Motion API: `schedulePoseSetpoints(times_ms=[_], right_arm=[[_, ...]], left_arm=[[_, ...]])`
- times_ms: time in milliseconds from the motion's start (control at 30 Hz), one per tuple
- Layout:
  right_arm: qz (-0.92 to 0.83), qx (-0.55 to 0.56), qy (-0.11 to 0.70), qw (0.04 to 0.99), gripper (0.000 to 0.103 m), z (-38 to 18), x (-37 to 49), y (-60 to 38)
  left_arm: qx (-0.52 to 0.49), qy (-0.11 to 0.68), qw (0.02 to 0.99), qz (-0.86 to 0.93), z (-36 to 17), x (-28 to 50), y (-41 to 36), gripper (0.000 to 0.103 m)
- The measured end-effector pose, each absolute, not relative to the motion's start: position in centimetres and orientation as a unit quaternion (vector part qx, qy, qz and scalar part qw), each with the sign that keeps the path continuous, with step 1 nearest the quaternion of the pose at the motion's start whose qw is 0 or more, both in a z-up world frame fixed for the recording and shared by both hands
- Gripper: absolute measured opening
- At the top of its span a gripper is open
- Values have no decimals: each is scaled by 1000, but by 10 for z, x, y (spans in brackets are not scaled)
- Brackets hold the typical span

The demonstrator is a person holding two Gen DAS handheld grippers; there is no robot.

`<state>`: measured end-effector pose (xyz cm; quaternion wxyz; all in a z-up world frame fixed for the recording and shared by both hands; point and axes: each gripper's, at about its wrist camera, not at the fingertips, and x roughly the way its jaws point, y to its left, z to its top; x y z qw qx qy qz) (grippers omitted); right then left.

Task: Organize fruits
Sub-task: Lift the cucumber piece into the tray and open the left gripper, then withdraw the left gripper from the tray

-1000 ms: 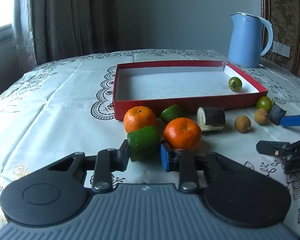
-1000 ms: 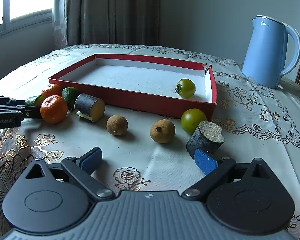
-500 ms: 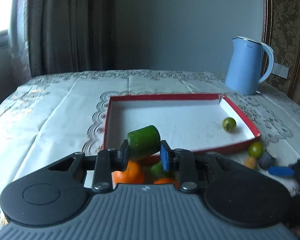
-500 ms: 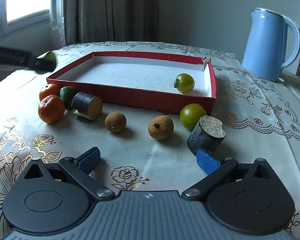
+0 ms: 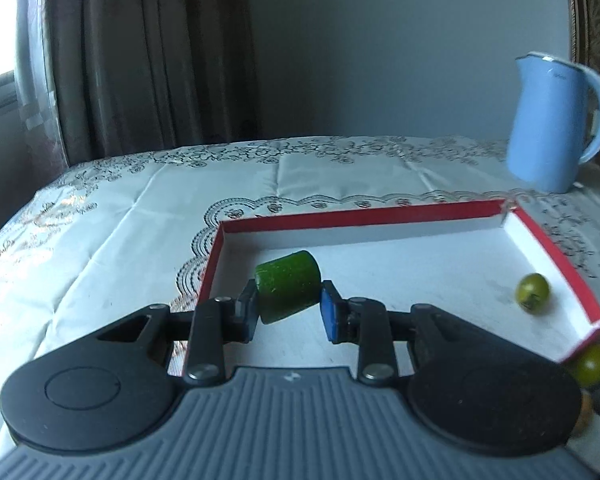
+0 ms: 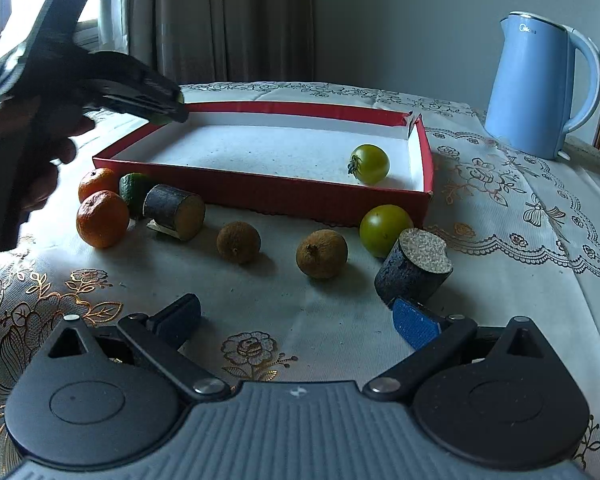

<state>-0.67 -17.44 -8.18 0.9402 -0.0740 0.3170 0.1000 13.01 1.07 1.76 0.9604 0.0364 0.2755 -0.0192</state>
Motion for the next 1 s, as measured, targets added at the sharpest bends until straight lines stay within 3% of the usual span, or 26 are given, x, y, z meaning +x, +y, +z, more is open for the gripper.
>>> schedulePoseSetpoints(times_ms=[600, 733, 1000], right_arm=[[100, -74, 317, 940, 103, -82, -7, -174], [100, -74, 317, 940, 103, -82, -7, -174], [100, -73, 317, 940, 103, -82, -7, -175]], left_arm=[[56, 342, 938, -8, -9, 183, 6, 32], [60, 338, 939, -6, -9, 181, 8, 49], [73, 258, 963, 17, 22, 123, 22, 66]])
